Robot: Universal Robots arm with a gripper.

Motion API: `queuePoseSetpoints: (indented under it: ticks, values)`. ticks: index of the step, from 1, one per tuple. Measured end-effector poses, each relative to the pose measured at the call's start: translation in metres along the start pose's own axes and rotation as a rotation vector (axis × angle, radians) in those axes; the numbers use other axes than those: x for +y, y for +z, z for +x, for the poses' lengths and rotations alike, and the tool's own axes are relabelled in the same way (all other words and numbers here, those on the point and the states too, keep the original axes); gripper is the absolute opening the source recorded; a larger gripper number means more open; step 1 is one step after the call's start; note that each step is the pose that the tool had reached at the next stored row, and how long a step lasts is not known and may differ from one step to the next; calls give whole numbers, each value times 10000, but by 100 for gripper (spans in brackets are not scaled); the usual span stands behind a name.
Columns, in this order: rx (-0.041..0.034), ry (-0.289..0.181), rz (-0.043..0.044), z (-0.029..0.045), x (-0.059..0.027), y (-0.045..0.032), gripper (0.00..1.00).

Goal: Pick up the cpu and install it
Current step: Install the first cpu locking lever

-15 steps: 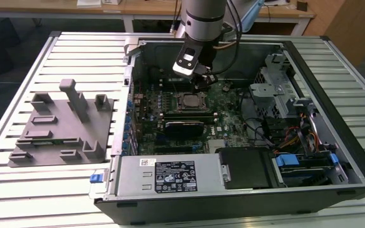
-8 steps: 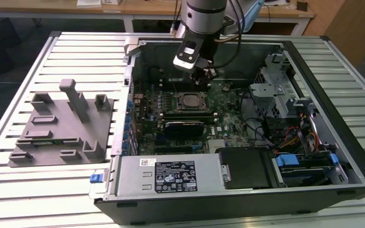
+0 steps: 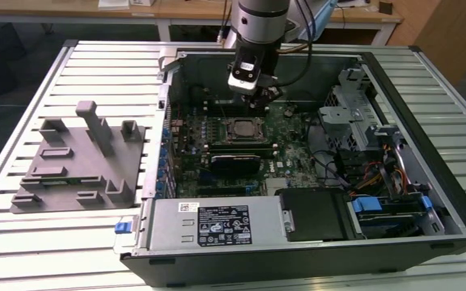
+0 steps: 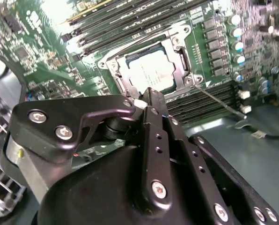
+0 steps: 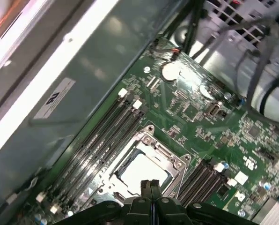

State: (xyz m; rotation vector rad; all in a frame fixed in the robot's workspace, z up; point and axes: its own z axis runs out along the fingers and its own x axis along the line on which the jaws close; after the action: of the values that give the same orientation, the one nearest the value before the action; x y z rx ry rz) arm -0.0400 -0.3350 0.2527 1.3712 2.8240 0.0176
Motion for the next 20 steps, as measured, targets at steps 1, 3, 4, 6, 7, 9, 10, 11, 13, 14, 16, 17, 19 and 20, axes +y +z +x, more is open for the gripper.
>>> queuePoseSetpoints:
  ticks: [1, 3, 4, 6, 7, 9, 10, 11, 13, 14, 16, 17, 19, 20]
  values:
    - [2, -180, 2, 0, 0, 0, 11]
    - [6, -539, 3, 0, 0, 0, 11]
    - [8, -726, 4, 0, 0, 1, 11]
    - [12, -1085, 5, 0, 0, 1, 11]
    - [14, -1266, 4, 0, 0, 2, 11]
    - [17, -1636, 6, 0, 0, 3, 11]
    - [20, -1815, 7, 0, 0, 3, 11]
    - [22, -1995, 7, 0, 0, 4, 11]
    - [26, -2349, 8, 0, 0, 5, 11]
    - [27, -2535, 9, 0, 0, 5, 11]
    - [32, -2911, 9, 0, 0, 6, 11]
    - [34, -3090, 10, 0, 0, 6, 11]
    - [38, -3451, 11, 0, 0, 7, 11]
    - [40, -3629, 11, 0, 0, 8, 11]
